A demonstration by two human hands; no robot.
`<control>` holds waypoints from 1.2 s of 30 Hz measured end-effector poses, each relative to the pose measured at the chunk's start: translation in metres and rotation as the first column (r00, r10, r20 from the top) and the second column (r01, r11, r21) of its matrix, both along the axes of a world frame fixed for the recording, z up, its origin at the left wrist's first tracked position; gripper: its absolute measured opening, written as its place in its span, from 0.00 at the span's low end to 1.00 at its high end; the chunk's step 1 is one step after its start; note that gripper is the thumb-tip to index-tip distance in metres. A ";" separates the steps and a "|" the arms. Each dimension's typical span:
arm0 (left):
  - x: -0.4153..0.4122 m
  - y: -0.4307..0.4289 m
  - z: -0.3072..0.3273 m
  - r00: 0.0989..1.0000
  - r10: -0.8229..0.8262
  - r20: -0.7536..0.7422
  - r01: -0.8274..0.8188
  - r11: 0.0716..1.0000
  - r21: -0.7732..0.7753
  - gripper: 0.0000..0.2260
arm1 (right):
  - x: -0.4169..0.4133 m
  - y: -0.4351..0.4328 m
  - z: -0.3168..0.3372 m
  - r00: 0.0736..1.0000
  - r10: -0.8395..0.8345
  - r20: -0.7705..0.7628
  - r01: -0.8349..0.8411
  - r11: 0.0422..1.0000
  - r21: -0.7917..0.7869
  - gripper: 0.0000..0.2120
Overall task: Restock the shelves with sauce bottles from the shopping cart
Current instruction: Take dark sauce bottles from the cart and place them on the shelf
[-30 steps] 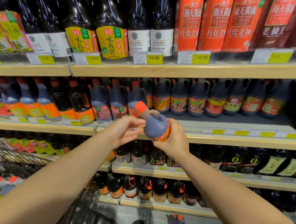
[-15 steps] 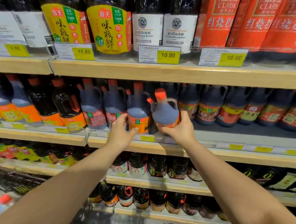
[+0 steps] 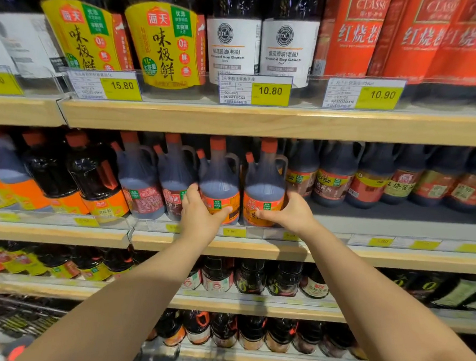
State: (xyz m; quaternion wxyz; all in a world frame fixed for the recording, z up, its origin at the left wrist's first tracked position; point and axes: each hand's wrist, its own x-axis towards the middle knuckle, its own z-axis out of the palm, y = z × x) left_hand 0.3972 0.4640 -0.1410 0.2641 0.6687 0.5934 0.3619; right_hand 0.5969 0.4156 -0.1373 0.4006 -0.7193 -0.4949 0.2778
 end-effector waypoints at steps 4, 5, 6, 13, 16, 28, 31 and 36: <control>0.008 -0.007 0.000 0.998 0.050 0.034 -0.050 0.999 0.008 0.41 | -0.014 -0.015 -0.004 0.990 -0.078 0.118 0.065 0.992 0.112 0.34; 0.009 -0.009 0.000 0.998 0.059 0.038 -0.060 0.998 0.019 0.41 | -0.019 -0.020 -0.006 0.968 -0.140 0.209 0.101 0.977 0.189 0.36; 0.010 -0.012 -0.001 0.997 0.070 0.040 -0.071 0.997 0.035 0.40 | -0.023 -0.025 -0.008 0.933 -0.204 0.295 0.123 0.955 0.271 0.38; 0.014 -0.023 -0.009 0.997 0.066 -0.036 -0.059 0.981 0.183 0.35 | -0.045 -0.024 -0.016 0.668 -0.297 0.682 0.039 0.930 0.367 0.45; 0.013 -0.020 -0.009 0.997 0.069 -0.043 -0.061 0.984 0.166 0.34 | -0.045 -0.020 -0.021 0.702 -0.278 0.655 0.043 0.936 0.351 0.45; 0.019 -0.013 -0.009 0.997 0.036 -0.071 -0.027 0.991 0.133 0.36 | -0.034 -0.010 -0.014 0.746 -0.236 0.623 0.039 0.949 0.312 0.40; 0.007 -0.029 -0.012 0.996 -0.040 -0.075 0.047 0.993 0.107 0.38 | -0.038 -0.023 -0.008 0.732 -0.192 0.653 0.026 0.967 0.254 0.39; -0.030 -0.098 -0.018 0.991 -0.087 -0.101 0.093 0.994 0.054 0.30 | -0.053 -0.078 0.007 0.729 0.101 0.677 -0.100 0.994 -0.041 0.36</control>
